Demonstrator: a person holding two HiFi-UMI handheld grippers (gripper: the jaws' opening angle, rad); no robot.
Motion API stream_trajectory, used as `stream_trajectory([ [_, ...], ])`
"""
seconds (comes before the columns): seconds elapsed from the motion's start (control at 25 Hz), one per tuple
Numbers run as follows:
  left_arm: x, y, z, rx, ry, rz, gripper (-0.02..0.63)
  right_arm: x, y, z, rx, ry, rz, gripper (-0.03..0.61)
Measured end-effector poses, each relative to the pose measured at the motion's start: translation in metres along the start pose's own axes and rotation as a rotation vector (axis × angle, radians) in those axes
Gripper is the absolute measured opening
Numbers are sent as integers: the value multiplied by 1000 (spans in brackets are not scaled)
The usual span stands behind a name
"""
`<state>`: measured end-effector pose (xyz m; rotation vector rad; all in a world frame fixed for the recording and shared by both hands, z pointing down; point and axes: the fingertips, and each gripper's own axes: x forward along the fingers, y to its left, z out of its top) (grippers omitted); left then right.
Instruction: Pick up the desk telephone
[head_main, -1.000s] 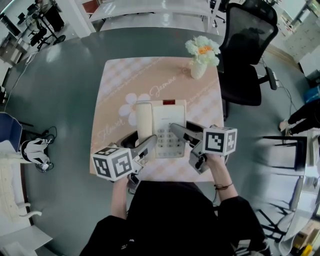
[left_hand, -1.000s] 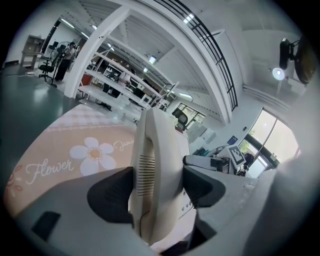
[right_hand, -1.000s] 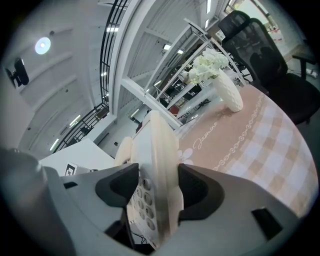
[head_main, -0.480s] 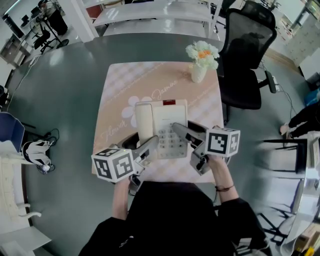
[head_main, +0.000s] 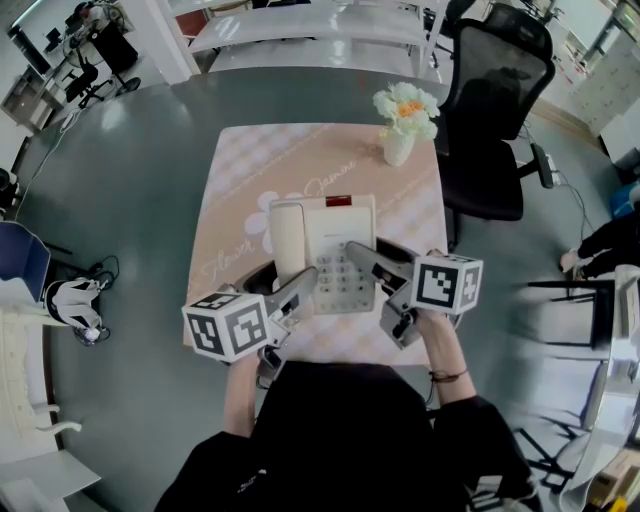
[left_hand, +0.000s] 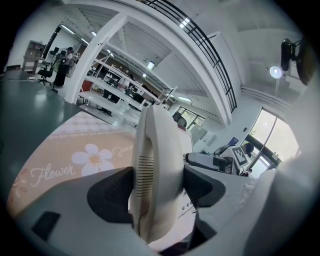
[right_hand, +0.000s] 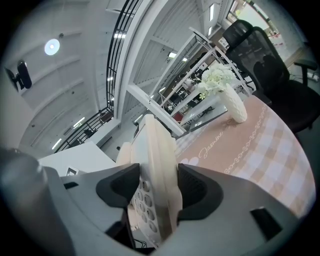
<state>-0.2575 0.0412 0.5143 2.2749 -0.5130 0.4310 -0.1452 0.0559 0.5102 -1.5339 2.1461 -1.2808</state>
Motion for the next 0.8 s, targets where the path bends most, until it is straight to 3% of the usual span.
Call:
stream_trajectory([
  [0.28,0,-2,2,2,-8,-2,306,1,8,6,-18,-16,43,225],
  [0.8,-2,-1,1,-2,-4,0,305,-2,1,1,10,-12,-7,224],
])
